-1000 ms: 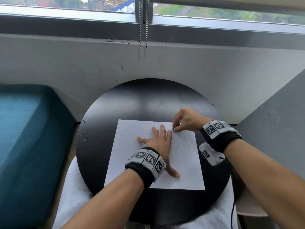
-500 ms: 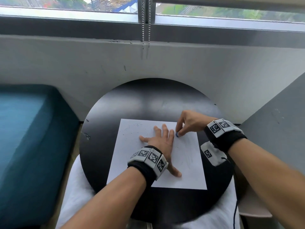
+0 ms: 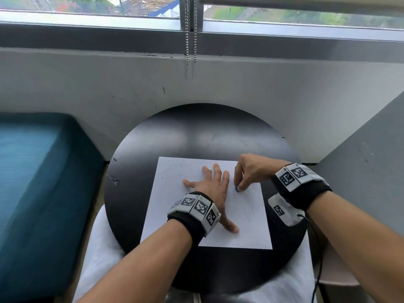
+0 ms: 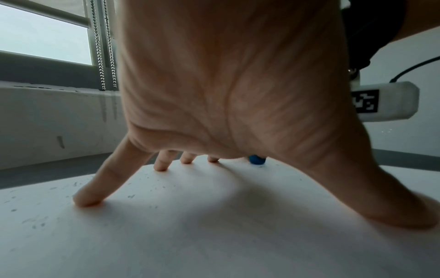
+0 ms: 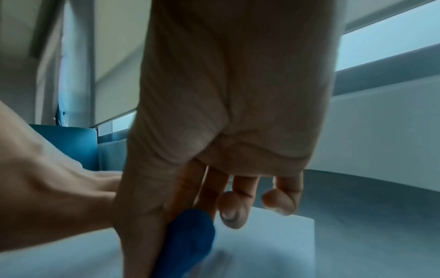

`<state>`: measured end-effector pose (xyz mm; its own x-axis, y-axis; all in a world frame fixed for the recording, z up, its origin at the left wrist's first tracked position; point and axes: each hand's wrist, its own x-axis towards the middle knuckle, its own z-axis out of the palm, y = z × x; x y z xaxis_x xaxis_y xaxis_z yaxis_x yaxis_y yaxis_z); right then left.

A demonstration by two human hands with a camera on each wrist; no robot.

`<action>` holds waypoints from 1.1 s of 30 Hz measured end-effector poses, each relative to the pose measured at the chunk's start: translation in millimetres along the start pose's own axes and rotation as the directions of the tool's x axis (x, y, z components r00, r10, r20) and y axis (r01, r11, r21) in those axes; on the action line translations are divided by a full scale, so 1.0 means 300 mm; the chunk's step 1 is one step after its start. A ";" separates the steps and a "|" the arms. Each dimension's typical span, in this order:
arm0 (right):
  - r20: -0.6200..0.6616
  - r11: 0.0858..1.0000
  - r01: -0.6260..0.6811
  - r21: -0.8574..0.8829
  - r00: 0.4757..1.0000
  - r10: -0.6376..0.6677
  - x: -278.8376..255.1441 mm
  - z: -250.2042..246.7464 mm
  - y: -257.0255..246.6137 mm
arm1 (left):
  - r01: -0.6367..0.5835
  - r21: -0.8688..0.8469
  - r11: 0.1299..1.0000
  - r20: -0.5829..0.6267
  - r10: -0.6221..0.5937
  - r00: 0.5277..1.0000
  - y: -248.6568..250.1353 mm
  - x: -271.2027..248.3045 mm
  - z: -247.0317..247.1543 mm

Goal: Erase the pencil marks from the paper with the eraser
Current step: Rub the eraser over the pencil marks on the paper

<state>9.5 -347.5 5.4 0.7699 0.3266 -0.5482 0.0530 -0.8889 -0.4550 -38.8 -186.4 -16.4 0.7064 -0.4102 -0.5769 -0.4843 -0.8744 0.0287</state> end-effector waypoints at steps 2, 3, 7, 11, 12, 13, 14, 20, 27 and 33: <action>-0.061 1.000 0.004 0.002 0.998 -0.004 0.007 -0.004 0.004 | -0.001 -0.007 1.000 0.003 0.001 1.000 -0.001 0.003 -0.002; -0.140 1.000 0.015 0.021 0.990 -0.012 0.010 0.002 0.013 | -0.003 -0.005 1.000 -0.001 0.003 1.000 -0.002 0.006 -0.001; -0.200 0.997 0.058 0.046 0.979 -0.048 -0.039 0.064 0.032 | -0.005 -0.010 1.000 -0.008 0.005 1.000 0.000 0.013 0.012; -0.043 1.000 0.021 -0.014 0.999 -0.022 -0.053 0.045 0.006 | -0.006 -0.024 1.000 0.003 0.006 1.000 -0.006 0.014 0.013; -0.086 1.000 0.026 -0.015 0.996 -0.027 -0.050 0.044 0.005 | -0.008 -0.026 1.000 0.001 0.008 1.000 -0.009 0.016 0.014; -0.136 1.000 0.028 -0.008 0.990 -0.029 -0.055 0.049 0.008 | -0.011 -0.028 1.000 0.001 0.011 1.000 -0.008 0.018 0.015; -0.158 1.000 0.030 0.007 0.987 -0.029 -0.066 0.061 0.013 | -0.012 -0.029 0.999 0.003 0.012 1.000 -0.009 0.019 0.016; 0.007 0.999 0.032 -0.007 0.999 -0.032 -0.125 0.101 0.011 | -0.008 -0.036 0.999 0.011 0.009 1.000 -0.005 0.016 0.009; 0.037 0.998 0.060 -0.016 0.998 -0.059 -0.165 0.143 0.017 | -0.004 -0.030 1.000 0.005 0.004 1.000 -0.001 0.015 0.012; -0.141 0.996 0.083 0.016 0.987 -0.080 -0.166 0.138 0.032 | -0.007 -0.033 0.999 -0.002 0.007 1.000 -0.004 0.015 0.012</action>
<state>-54.7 -359.0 -0.8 0.8450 0.3479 -0.4062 0.1063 -0.8536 -0.5100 -36.9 -186.3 -21.8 0.7038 -0.4172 -0.5750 -0.4725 -0.8793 0.0597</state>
